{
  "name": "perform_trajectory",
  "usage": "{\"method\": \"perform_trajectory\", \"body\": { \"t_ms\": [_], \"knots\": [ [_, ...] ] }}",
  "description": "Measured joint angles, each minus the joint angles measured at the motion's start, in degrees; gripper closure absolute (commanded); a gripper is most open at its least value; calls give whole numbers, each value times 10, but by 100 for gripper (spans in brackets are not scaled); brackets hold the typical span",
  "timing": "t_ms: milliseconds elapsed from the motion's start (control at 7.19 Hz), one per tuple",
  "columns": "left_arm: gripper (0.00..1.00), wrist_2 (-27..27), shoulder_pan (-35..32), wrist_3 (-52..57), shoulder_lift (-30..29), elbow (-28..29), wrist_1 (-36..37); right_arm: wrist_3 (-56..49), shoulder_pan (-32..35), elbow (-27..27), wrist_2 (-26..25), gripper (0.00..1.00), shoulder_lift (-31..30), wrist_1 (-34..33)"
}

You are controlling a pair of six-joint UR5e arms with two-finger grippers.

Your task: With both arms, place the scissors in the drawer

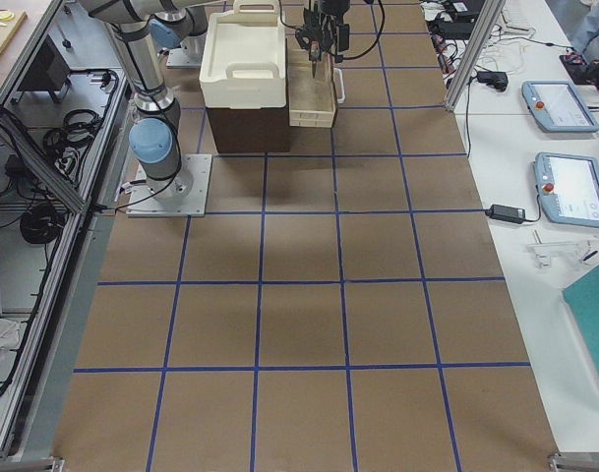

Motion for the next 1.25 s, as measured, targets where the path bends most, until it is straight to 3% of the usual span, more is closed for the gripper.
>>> {"method": "perform_trajectory", "body": {
  "t_ms": [278, 417, 556, 695, 834, 1252],
  "knots": [
    [100, -1, -5, -11, -4, -3, -4, 1, -1, 0, -1, 0, 0, 0],
    [82, -2, -5, -14, -5, -8, -4, 5, -1, 0, 1, 0, 0, 0],
    [48, -2, -5, -15, -4, -13, -3, 15, -1, 0, 4, 0, 0, 0],
    [41, -2, -6, -15, -3, -17, -3, 25, -3, 0, 7, 0, 0, 0],
    [35, -3, -6, -17, -1, -18, -3, 30, -4, 0, 8, 0, 0, 0],
    [35, -6, -6, -34, 1, -16, 0, 48, -14, 0, 13, 0, 0, 7]
  ]
}}
